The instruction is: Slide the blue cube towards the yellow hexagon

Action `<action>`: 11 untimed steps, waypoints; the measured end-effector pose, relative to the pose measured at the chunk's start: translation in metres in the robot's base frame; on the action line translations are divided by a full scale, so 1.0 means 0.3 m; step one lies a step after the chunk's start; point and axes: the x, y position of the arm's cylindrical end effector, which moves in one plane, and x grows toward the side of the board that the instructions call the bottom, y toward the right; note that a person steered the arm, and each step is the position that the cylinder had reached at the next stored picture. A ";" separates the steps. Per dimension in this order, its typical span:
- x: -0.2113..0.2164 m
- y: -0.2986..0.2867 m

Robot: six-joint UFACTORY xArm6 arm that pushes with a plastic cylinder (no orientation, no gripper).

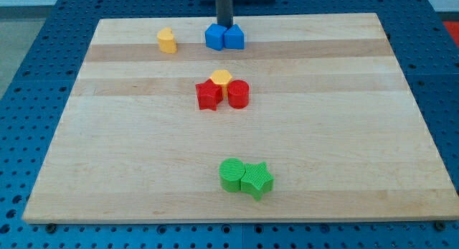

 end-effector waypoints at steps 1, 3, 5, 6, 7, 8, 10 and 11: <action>-0.029 -0.065; 0.088 -0.079; 0.182 -0.068; 0.180 0.000; 0.180 0.064; 0.195 0.068; 0.269 0.016; 0.298 -0.007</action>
